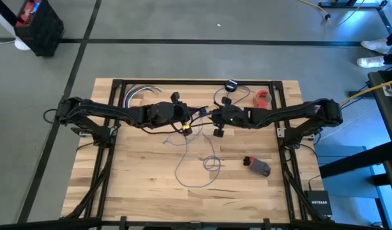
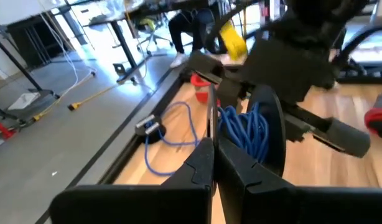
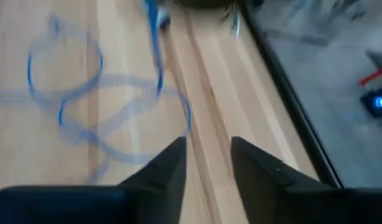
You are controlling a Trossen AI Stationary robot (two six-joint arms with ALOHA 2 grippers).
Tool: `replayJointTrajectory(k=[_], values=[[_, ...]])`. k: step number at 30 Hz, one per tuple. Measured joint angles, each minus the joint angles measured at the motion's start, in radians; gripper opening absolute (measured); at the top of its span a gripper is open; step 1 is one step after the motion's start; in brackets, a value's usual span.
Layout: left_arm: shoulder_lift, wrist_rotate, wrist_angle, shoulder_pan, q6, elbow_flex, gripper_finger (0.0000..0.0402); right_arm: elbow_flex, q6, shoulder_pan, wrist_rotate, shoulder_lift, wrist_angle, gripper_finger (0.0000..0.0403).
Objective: Coil cords
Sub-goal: Coil the blue wire onto the spool
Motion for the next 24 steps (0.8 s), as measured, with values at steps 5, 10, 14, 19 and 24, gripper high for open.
replayJointTrajectory(k=[5,10,14,19,24], values=[[-0.013,0.000,-0.018,-0.003,0.000,0.000,0.0000,0.017,0.016,-0.002,-0.079,-0.048,-0.149,0.0180],[-0.016,0.000,-0.015,-0.004,-0.005,0.000,0.0000,-0.191,0.023,-0.002,-0.217,-0.033,0.124,0.0190],[-0.016,0.000,-0.004,0.001,-0.008,0.000,0.0000,-0.389,0.129,-0.001,-0.274,0.071,0.711,0.0190],[-0.016,-0.001,-0.004,0.006,-0.016,0.000,0.0000,-0.406,0.257,-0.001,-0.257,0.269,1.024,0.0190],[-0.014,0.000,-0.008,0.004,-0.018,0.000,0.0000,-0.310,0.282,-0.001,-0.314,0.403,1.036,0.0191]])
